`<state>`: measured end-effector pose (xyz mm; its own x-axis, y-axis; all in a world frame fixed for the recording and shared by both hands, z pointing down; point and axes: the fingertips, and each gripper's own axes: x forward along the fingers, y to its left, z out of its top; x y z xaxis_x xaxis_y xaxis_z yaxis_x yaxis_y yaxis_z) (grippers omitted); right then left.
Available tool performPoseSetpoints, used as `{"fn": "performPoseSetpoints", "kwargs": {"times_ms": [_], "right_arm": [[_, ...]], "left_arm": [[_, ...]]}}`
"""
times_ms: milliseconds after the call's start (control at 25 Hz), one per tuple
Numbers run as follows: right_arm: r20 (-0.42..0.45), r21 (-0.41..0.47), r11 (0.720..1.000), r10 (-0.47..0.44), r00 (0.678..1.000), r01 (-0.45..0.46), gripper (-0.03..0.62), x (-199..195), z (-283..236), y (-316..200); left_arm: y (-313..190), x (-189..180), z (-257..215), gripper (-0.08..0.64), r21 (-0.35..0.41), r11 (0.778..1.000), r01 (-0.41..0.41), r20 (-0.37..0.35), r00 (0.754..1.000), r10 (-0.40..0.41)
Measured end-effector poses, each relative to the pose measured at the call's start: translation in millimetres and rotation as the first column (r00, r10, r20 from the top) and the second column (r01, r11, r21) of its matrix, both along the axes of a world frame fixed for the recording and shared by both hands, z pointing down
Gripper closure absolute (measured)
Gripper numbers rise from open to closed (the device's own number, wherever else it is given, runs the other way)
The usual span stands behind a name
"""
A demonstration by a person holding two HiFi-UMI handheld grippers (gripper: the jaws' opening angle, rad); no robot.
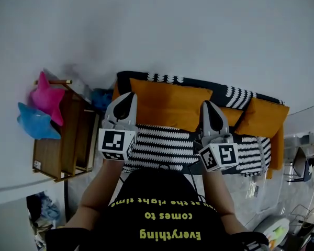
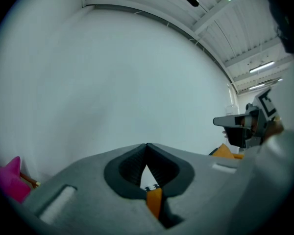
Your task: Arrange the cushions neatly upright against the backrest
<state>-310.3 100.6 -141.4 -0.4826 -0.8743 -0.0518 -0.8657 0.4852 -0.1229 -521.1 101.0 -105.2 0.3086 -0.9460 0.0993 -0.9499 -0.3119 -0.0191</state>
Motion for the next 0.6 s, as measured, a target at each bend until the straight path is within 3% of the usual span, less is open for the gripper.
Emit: {"fn": "performPoseSetpoints", "kwargs": {"times_ms": [280, 480, 600], "right_arm": [[0.02, 0.005, 1.0, 0.002, 1.0, -0.002, 0.581, 2.7, -10.4, 10.6], [0.023, 0.023, 0.999, 0.023, 0.999, -0.023, 0.581, 9.9, -12.7, 24.0], [0.027, 0.013, 0.999, 0.037, 0.999, -0.037, 0.581, 15.0, -8.0, 25.8]], "left_arm": [[7.8, 2.0, -8.4, 0.56, 0.008, 1.0, 0.0, -0.003, 1.0, 0.0], [25.0, 7.8, -25.6, 0.56, 0.079, 0.997, -0.017, 0.105, 0.994, 0.009], [28.6, 12.0, -32.4, 0.56, 0.103, 0.994, -0.036, 0.124, 0.992, 0.023]]}}
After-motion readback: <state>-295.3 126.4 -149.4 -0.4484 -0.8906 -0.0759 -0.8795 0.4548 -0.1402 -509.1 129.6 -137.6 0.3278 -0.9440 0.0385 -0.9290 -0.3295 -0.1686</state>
